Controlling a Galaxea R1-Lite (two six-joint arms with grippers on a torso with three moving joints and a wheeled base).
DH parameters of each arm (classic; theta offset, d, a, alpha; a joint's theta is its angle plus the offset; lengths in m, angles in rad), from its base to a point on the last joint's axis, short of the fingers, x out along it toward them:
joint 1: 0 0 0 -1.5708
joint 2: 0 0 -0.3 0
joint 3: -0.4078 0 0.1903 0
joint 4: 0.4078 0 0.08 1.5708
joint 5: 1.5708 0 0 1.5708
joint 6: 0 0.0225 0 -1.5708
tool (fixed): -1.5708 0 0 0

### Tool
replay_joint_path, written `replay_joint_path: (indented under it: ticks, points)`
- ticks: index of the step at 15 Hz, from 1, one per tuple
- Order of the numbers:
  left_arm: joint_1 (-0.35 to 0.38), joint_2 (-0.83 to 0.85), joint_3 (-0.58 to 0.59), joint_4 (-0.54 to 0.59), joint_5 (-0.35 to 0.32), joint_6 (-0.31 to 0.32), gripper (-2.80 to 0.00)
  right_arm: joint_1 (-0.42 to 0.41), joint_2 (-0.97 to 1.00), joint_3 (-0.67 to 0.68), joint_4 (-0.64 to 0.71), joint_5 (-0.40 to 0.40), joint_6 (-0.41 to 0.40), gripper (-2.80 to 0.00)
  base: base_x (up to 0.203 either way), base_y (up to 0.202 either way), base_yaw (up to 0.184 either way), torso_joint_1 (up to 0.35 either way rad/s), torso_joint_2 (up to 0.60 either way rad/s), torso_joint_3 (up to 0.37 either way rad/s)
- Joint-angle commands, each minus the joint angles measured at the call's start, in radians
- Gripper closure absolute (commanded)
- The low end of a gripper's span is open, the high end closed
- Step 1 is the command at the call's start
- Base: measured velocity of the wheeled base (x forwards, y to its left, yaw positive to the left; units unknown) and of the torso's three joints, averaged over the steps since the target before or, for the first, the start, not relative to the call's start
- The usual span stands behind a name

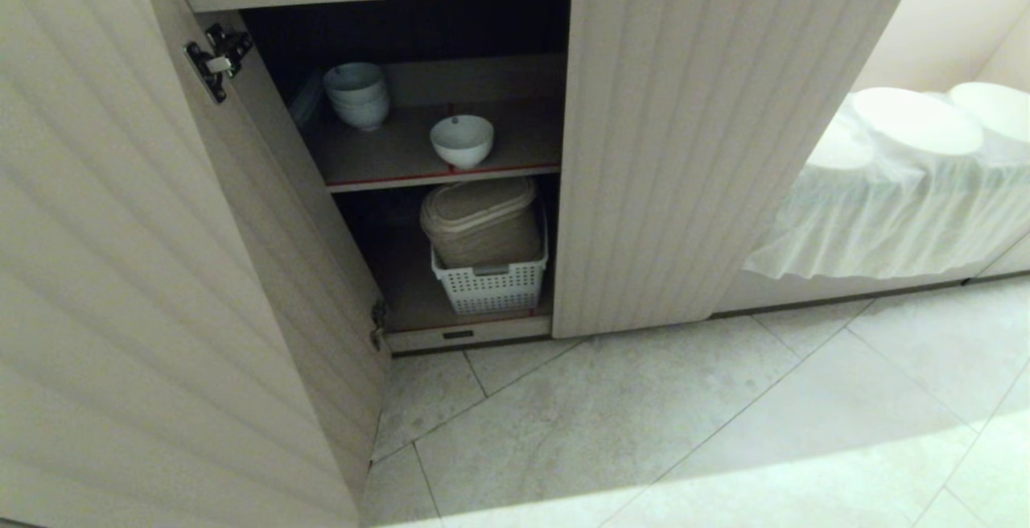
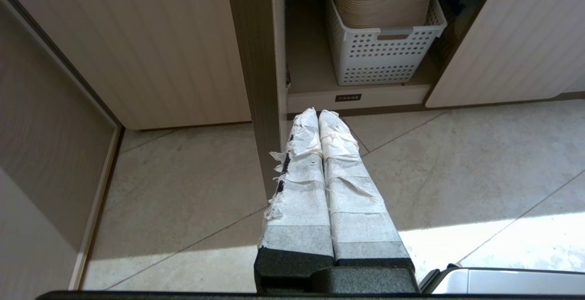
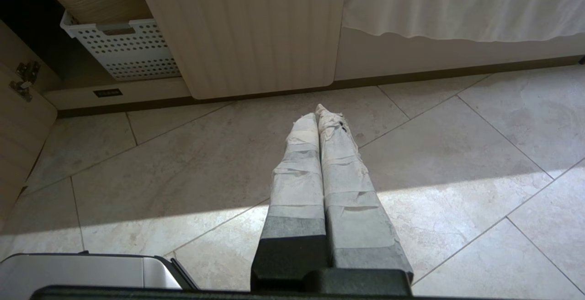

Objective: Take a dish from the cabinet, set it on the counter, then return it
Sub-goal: Close the cabinet door

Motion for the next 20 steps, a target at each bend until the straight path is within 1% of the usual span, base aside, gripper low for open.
replay_joint_path:
  ticks: [1,11,16,17,18,19,20]
  points:
    - [0.001,0.000,0.000,0.000,0.000,-0.001,0.00,0.000,0.000,0.000,0.000,0.000,0.000,0.00,0.000,0.000,0.000,0.000,0.00,0.000]
    - [0.001,0.000,0.000,0.001,0.001,0.009,0.00,0.000,0.000,0.000,0.000,0.000,0.000,0.00,0.000,0.000,0.000,0.000,0.00,0.000]
    - [0.002,0.000,-0.002,-0.006,0.016,0.006,0.00,0.000,0.000,0.000,0.000,0.000,-0.001,0.00,0.000,0.000,0.000,0.000,0.00,0.000]
    - [0.002,0.000,-0.004,-0.049,0.020,0.022,0.00,0.000,0.000,0.000,0.000,0.000,0.000,0.00,0.000,0.000,0.000,0.000,0.00,0.000]
    - [0.001,0.000,-0.003,-0.117,0.034,0.062,0.00,0.000,0.000,0.000,0.000,0.000,-0.001,0.00,0.000,0.000,0.000,0.000,0.00,0.000]
    - [0.001,0.000,-0.002,-0.168,0.057,0.093,0.00,0.001,0.000,0.000,0.000,0.000,0.001,0.00,0.000,0.000,0.000,0.000,0.00,0.000]
    - [0.001,0.000,-0.002,-0.193,0.099,0.105,0.00,0.001,0.001,0.000,0.000,0.000,0.000,0.00,0.000,0.000,0.000,0.000,0.00,0.000]
